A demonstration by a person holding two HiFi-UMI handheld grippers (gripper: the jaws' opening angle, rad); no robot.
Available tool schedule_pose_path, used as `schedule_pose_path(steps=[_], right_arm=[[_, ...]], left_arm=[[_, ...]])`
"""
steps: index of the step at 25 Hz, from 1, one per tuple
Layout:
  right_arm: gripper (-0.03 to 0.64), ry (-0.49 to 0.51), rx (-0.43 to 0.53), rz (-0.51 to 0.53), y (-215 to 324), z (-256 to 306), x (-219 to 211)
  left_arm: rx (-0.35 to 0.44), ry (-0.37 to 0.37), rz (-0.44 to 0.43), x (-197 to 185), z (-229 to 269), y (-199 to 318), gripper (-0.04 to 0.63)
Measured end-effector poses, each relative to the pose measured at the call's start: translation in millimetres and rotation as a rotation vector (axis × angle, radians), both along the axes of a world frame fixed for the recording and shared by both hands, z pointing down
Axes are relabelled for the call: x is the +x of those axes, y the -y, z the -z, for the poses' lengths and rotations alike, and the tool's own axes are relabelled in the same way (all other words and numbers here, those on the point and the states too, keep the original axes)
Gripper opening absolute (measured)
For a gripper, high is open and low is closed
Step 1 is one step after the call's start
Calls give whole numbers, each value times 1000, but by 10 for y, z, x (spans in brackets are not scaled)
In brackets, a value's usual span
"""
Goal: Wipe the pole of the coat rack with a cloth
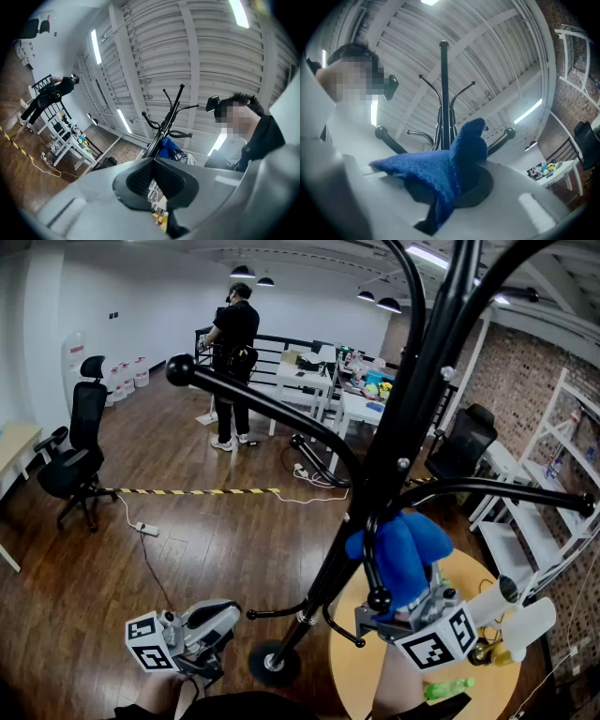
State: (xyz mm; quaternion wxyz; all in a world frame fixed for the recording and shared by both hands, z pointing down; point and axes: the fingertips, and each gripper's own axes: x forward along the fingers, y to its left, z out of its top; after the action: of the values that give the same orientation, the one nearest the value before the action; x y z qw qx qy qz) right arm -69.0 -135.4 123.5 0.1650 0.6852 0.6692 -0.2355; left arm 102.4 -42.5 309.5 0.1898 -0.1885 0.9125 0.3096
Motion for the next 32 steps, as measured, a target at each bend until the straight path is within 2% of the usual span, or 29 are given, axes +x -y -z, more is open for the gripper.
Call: schedule_pose_path(steps=[6, 11, 17, 22, 32], right_arm=[[20, 52, -63, -24, 101, 436, 33], [17, 51, -134, -47, 363, 783, -8], [14, 54, -247, -146, 909, 1115, -129], [14, 94, -356, -234, 1439, 1355, -92], [14, 96, -372, -255, 1488, 1395, -26]], left_arm=[[14, 10, 34, 38, 19, -107, 2], [14, 13, 26, 1, 6, -170, 2], [6, 32, 0, -81, 19, -213, 2], [9, 46, -20, -150, 31, -243, 2], [9, 61, -32, -161, 81, -152, 2]])
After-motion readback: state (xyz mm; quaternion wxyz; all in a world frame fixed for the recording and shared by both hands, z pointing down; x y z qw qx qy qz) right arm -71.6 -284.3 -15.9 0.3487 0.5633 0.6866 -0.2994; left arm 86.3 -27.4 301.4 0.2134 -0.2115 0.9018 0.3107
